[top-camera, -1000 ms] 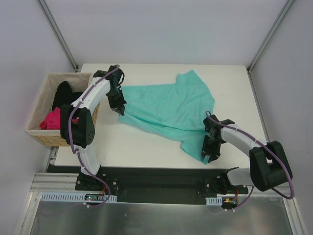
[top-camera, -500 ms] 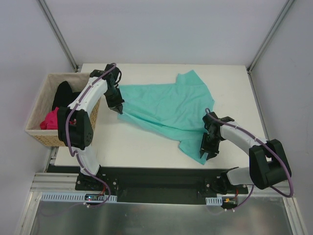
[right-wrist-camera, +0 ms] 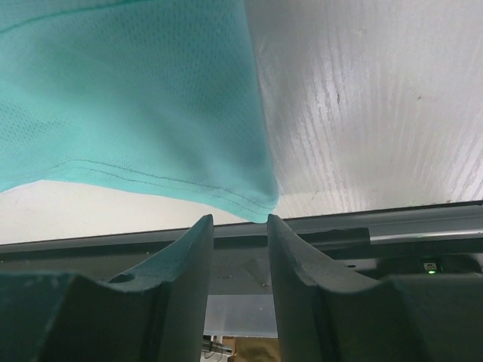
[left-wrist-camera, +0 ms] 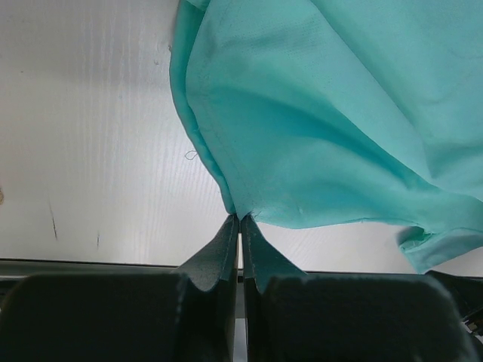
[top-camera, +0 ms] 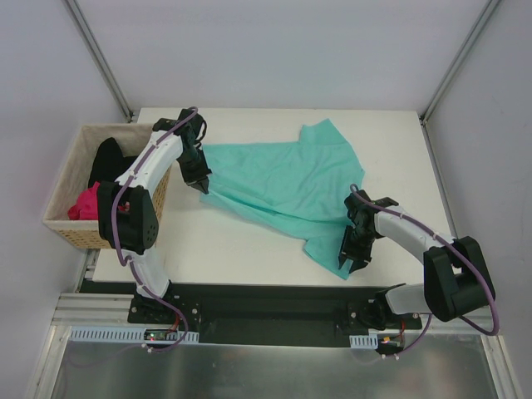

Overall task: Fold and stack the t-shirts
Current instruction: Grap the side of the flattened tshirt closest away from the robot with both arms

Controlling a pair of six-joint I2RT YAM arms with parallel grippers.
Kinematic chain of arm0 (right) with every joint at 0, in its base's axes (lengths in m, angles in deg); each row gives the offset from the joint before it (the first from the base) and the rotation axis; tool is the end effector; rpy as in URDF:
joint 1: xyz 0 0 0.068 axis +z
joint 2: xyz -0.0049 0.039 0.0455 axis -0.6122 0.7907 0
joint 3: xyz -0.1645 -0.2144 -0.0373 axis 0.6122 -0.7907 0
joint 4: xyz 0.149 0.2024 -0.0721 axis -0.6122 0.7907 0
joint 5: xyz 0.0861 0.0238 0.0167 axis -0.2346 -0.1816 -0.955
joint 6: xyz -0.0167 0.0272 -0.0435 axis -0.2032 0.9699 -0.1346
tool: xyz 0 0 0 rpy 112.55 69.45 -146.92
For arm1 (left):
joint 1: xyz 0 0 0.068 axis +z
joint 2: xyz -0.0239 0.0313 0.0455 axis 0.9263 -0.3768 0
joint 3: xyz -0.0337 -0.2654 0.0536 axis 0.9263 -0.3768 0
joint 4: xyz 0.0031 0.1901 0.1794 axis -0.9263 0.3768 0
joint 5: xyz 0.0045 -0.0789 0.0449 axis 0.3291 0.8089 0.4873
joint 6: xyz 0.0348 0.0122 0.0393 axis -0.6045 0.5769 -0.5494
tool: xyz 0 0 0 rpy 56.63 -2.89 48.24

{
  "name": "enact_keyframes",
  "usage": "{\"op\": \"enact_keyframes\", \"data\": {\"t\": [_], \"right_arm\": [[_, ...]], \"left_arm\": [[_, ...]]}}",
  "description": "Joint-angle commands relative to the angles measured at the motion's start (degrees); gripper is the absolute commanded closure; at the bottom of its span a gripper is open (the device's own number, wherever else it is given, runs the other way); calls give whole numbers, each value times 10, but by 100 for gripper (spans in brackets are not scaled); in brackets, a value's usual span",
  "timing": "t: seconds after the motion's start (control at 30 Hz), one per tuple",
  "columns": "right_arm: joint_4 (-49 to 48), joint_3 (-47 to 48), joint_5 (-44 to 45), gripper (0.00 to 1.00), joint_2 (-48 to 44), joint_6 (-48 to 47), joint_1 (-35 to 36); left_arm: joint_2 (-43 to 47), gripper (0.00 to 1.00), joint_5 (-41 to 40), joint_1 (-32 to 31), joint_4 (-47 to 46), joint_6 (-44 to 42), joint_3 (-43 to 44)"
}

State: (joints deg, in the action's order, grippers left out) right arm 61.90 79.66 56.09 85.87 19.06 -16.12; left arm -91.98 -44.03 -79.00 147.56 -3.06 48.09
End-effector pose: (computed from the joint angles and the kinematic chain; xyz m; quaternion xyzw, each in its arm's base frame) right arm 0.1893 0.0796 0.1646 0.0067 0.9973 0.0712 0.0145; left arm 0.3601 -0.0752 0.2723 -0.1452 0.9755 -0.1094 0.1235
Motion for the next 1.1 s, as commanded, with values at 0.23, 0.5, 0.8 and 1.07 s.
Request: {"op": "enact_keyframes", "data": {"t": [0.23,0.5,0.8,1.07], "right_arm": [[25,7,-20,62,1,25,-4],[-3,-6,-17,62,33,28,-11],[-10,21,3,63,79,32,-11],[2,13,19,64,66,66,-11]], "left_arm": [[26,100,4,6,22,-5,5],[24,100,3,6,22,-8,5],[14,100,-6,7,45,-20,41],[10,100,-6,11,53,-30,53]]}}
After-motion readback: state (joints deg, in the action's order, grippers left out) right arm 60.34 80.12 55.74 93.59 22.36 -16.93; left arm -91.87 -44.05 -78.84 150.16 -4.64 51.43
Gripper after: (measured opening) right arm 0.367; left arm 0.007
